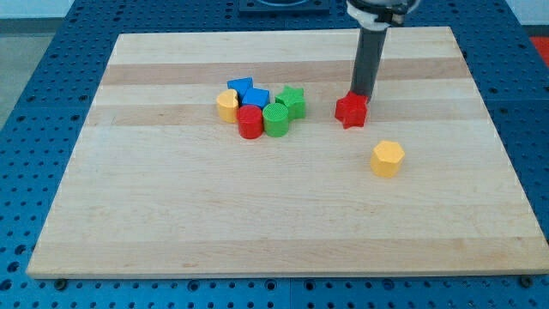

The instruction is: Push the red star and yellow hexagon towards the bottom right side of the board

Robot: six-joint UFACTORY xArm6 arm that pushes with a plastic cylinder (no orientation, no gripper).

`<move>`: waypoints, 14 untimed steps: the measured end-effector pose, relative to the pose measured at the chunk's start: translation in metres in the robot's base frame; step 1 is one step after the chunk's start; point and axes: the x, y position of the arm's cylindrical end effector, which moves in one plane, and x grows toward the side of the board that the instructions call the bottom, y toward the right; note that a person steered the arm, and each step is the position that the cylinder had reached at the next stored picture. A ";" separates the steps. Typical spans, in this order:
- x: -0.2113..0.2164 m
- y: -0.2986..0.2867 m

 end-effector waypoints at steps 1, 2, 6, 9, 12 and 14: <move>0.029 0.000; 0.030 0.007; 0.028 -0.051; 0.104 0.043; 0.136 0.084; 0.077 0.036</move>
